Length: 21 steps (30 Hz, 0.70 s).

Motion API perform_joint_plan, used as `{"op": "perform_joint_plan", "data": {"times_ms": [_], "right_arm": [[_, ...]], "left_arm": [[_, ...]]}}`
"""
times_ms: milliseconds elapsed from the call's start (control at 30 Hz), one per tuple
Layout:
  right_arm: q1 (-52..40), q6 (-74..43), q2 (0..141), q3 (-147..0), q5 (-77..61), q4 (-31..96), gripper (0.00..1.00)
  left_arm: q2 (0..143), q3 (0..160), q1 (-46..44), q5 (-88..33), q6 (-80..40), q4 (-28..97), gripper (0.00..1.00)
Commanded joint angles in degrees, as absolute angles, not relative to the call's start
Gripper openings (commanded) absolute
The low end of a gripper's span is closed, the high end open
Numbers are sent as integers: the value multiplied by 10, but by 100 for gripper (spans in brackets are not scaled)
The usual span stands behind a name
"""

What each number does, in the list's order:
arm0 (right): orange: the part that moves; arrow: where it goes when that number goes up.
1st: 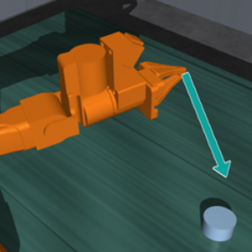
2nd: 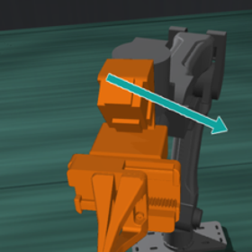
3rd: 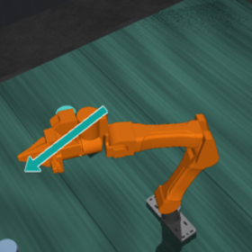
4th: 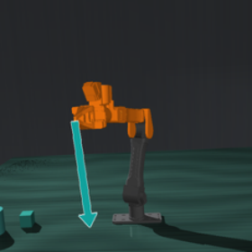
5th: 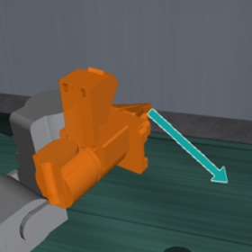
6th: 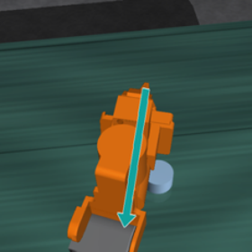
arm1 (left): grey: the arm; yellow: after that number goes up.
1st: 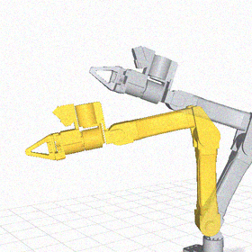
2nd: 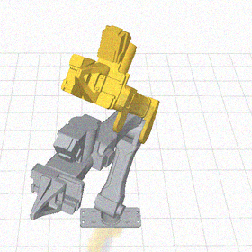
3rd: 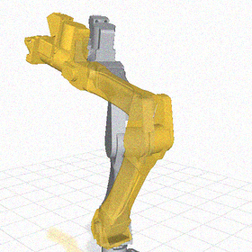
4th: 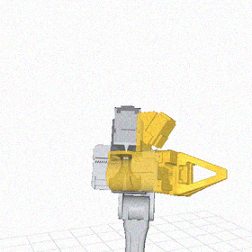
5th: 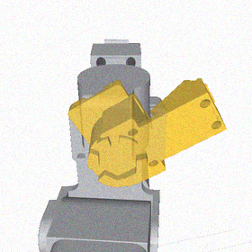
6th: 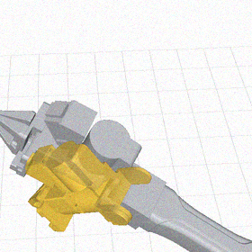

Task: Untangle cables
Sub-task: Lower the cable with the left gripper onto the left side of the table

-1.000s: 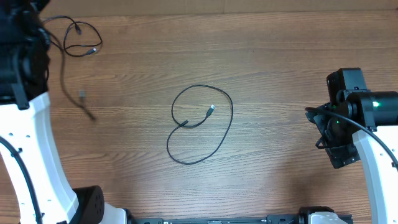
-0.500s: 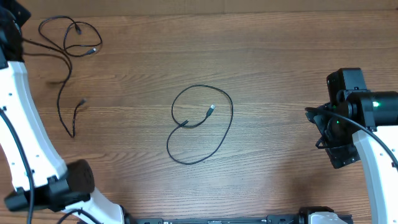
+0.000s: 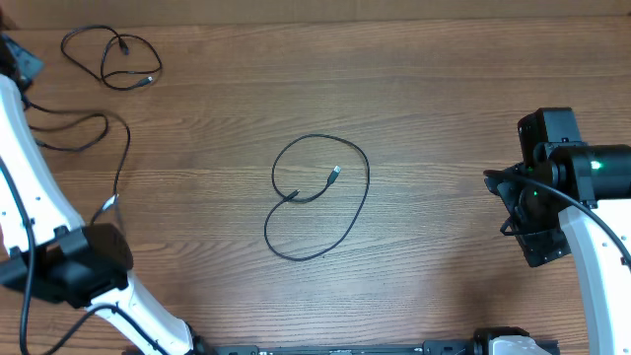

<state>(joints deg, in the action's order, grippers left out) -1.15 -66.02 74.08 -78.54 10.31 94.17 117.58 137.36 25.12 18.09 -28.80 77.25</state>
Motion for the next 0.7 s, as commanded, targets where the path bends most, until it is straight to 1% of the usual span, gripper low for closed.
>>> {"op": "perform_joint_plan", "data": {"times_ms": [0, 267, 400, 467, 500, 533, 600, 633, 667], "right_arm": [[-10, -663, 731, -799, 104, 942, 100], [-10, -663, 731, -799, 104, 942, 100], [-10, -663, 731, -799, 104, 942, 100], [-10, -663, 731, -799, 104, 942, 100], [-10, -663, 731, -799, 104, 942, 100], [-10, -663, 731, -799, 104, 942, 100], [-10, -663, 731, -799, 104, 942, 100], [-9, -663, 731, -799, 104, 942, 100], [-10, -663, 731, -799, 104, 942, 100]], "left_arm": [[1223, 1378, 251, 169, -310, 807, 4], [1288, 1378, 252, 169, -381, 871, 4], [1301, 1378, 254, 167, -383, 878, 5], [1302, 1378, 258, 167, -383, 877, 10], [1302, 1378, 260, 167, -383, 877, 14], [1302, 1378, 262, 167, -381, 878, 23], [1302, 1378, 267, 167, -372, 881, 24], [1302, 1378, 269, 167, -373, 883, 27], [1302, 1378, 274, 166, -373, 887, 43]]}}
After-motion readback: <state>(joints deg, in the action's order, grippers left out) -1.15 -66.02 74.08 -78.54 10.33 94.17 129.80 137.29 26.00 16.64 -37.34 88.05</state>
